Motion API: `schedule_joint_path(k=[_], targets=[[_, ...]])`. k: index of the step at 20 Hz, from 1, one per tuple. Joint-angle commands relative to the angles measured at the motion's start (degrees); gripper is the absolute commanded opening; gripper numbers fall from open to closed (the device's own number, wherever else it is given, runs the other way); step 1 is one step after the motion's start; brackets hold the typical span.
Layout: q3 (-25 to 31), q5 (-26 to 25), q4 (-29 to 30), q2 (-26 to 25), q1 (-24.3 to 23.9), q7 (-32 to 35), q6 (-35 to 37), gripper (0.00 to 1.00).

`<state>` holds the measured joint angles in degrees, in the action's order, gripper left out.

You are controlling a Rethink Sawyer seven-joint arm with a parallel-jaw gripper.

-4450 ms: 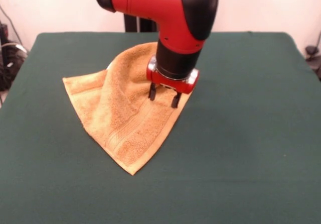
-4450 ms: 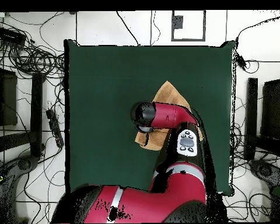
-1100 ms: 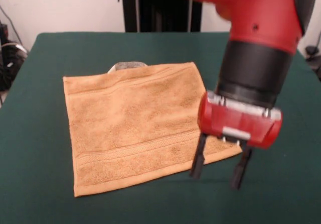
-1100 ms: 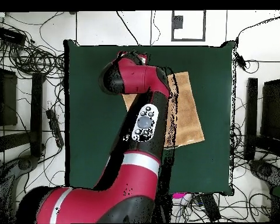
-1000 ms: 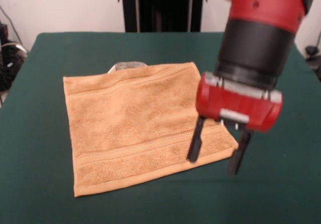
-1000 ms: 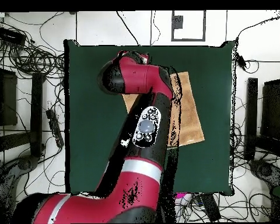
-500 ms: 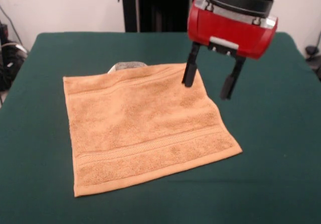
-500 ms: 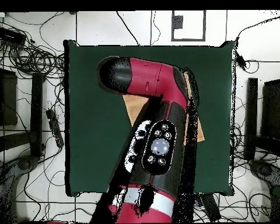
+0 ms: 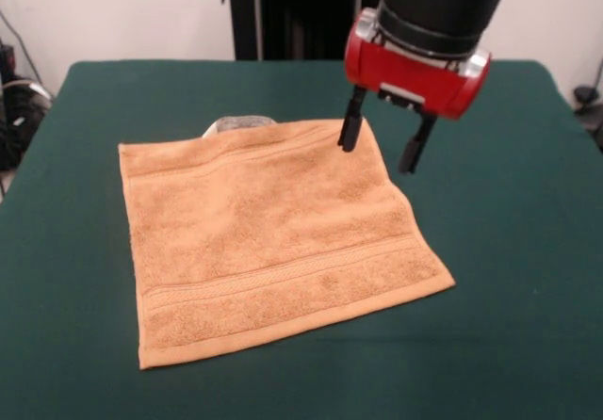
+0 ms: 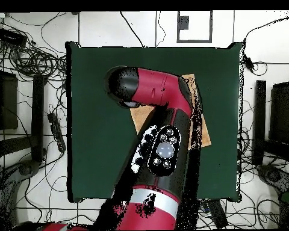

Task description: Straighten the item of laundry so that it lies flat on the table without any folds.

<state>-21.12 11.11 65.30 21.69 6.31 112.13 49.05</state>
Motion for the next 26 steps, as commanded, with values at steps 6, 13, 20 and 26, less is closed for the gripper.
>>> schedule_joint_path(k=[6,13,20,26], targets=[[3.22,0.66,12.97,-8.32,0.49,16.69,-10.51,1.00],[2.97,0.40,13.94,-10.56,0.07,15.95,-19.25,1.00],[3.83,1.70,13.71,-12.73,-0.69,14.72,-22.34,1.00],[5.53,2.35,11.94,-15.78,-2.40,13.35,-26.67,1.00]])
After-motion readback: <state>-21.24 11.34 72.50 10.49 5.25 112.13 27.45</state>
